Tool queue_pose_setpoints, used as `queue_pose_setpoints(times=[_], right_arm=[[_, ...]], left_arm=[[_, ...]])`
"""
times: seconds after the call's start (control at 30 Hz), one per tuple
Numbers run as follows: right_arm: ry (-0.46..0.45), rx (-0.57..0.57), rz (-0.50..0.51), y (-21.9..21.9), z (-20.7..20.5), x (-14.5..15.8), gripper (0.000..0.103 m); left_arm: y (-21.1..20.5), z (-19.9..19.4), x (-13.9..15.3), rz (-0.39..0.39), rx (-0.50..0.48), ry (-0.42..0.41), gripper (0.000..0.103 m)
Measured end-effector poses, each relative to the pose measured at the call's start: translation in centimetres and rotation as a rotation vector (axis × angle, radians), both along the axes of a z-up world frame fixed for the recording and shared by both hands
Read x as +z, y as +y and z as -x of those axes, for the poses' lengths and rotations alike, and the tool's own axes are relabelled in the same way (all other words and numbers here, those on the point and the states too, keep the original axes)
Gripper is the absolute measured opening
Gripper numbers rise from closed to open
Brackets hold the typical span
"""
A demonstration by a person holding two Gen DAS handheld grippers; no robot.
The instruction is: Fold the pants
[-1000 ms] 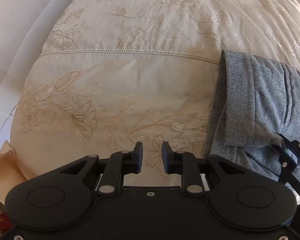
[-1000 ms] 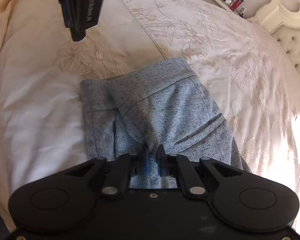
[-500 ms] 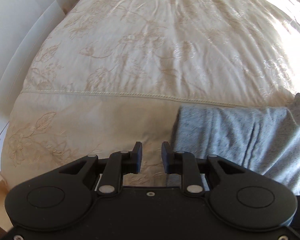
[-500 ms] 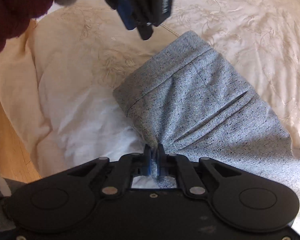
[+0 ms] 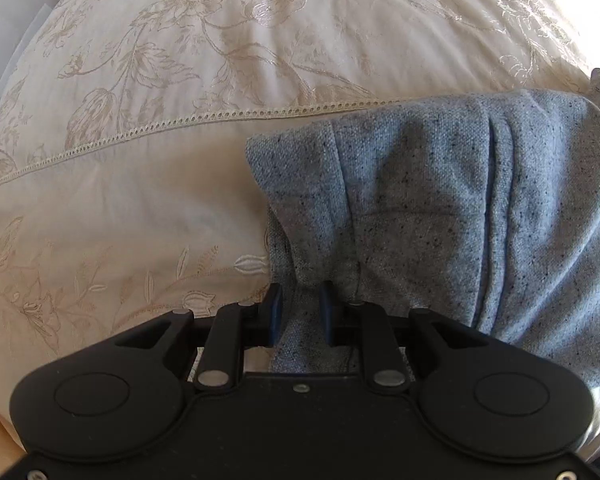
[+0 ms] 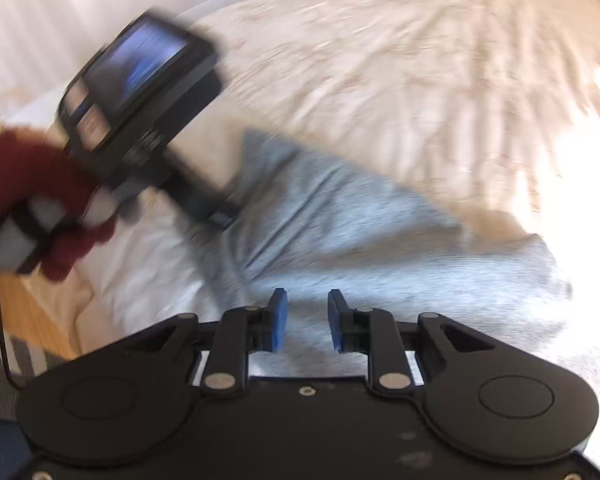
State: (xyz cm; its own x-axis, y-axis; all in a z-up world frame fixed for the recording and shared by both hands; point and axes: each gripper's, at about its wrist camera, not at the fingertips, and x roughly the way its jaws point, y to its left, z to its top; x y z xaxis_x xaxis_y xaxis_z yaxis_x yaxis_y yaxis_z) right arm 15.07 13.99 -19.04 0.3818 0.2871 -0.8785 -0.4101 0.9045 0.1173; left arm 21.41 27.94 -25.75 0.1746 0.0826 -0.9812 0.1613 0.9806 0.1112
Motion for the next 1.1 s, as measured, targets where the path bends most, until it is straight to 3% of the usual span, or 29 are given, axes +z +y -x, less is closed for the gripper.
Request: queue_pose_setpoints(times=[0.07, 0.2, 0.37, 0.47, 0.6, 0.8, 0.93, 1.1], right_arm=[[-0.024, -0.132, 0.001, -3.0, -2.8, 0.5, 0.042], [-0.024, -0.29, 0.073, -7.2, -10.4, -1.4, 0.044], [0.173, -0.329, 0.064, -9.3, -16.7, -6.3, 0.046], [0.255, -0.291, 0.046, -9.7, -15.4, -7.2, 0.046], [0.288, -0.185, 0.011, -9.1, -9.3, -6.3, 0.048], [0.322, -0.185, 0.019, -9.0, -4.1, -7.0, 0.046], [0.274, -0.252, -0.042, -9.6, -5.4, -6.5, 0.046], [0.289, -0.347, -0.146, -10.5, -9.1, -6.1, 0.048]], left_arm=[[0.2, 0.5, -0.2, 0.001, 0.015, -0.007, 0.027], [-0.6, 1.3, -0.4, -0.037, -0.026, -0.027, 0.027], [-2.0, 3.2, -0.6, -0.106, -0.1, -0.061, 0.027], [-2.3, 4.1, -0.6, -0.115, -0.11, -0.076, 0.027], [-2.1, 3.9, -0.5, -0.097, -0.083, -0.071, 0.027], [-1.3, 3.5, -0.8, -0.076, -0.052, -0.055, 0.026], [-1.1, 2.7, -0.7, -0.085, -0.06, -0.057, 0.026], [-1.8, 2.9, -0.8, -0.091, -0.066, -0.066, 0.026]])
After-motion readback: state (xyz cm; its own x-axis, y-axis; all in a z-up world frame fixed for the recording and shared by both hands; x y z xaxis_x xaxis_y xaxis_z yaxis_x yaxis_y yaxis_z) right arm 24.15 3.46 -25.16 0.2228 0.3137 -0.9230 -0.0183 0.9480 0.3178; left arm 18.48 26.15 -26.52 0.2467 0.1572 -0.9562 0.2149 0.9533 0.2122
